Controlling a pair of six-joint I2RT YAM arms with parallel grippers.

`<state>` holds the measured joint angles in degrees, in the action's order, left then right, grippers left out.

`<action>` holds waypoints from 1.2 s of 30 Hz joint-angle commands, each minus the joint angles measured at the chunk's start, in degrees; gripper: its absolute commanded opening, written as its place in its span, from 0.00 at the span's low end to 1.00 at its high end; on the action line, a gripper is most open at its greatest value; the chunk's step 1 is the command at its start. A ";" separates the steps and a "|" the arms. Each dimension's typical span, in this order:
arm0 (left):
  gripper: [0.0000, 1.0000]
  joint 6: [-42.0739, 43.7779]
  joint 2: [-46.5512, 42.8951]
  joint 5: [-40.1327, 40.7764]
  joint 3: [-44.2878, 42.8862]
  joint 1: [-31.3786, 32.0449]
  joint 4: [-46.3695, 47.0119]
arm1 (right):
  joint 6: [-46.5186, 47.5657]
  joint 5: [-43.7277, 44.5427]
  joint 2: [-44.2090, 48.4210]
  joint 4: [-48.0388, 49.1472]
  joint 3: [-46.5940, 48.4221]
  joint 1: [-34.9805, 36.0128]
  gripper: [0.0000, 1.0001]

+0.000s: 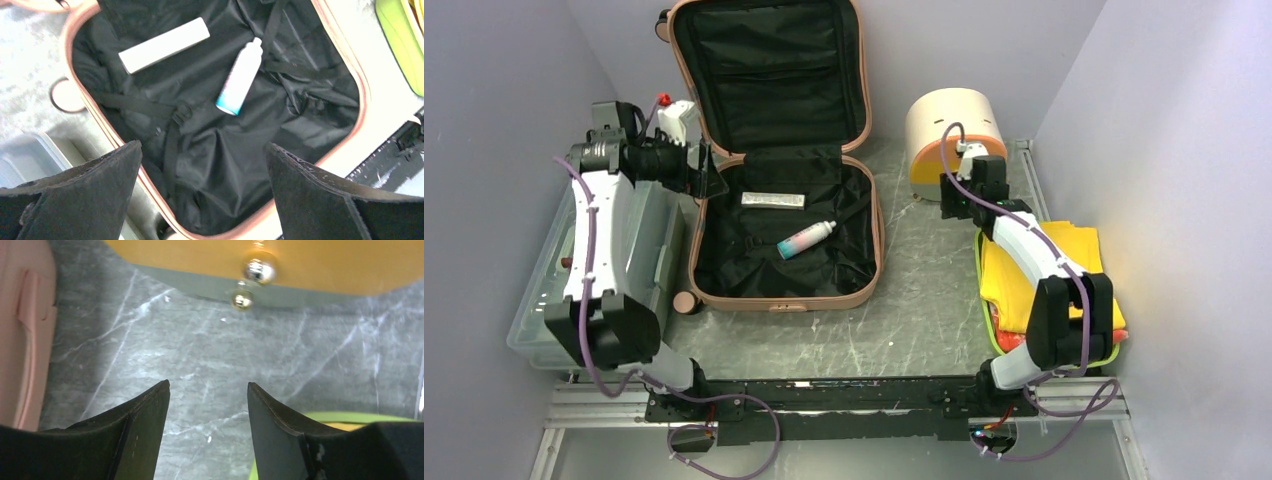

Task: Open, take out, and arrange the luggage
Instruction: Move the storage box to the corner of the board.

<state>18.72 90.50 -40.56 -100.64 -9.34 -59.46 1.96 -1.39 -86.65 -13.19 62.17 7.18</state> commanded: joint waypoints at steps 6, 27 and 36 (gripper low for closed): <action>0.99 4.43 -25.99 -1.69 24.63 -0.23 0.55 | -2.79 3.81 10.34 10.17 -5.08 -10.86 0.57; 0.99 3.14 -47.58 -16.57 41.64 -12.21 5.29 | -6.16 -13.12 2.01 11.56 -6.85 -10.60 0.54; 0.99 1.85 -44.14 -15.98 41.26 -14.51 6.82 | -4.42 -5.99 -8.45 16.25 -4.69 -7.70 0.52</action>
<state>21.58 47.11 -53.84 -58.48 -23.00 -55.00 -2.94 -11.53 -94.89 -3.27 55.33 -0.38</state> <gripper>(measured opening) 0.995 0.523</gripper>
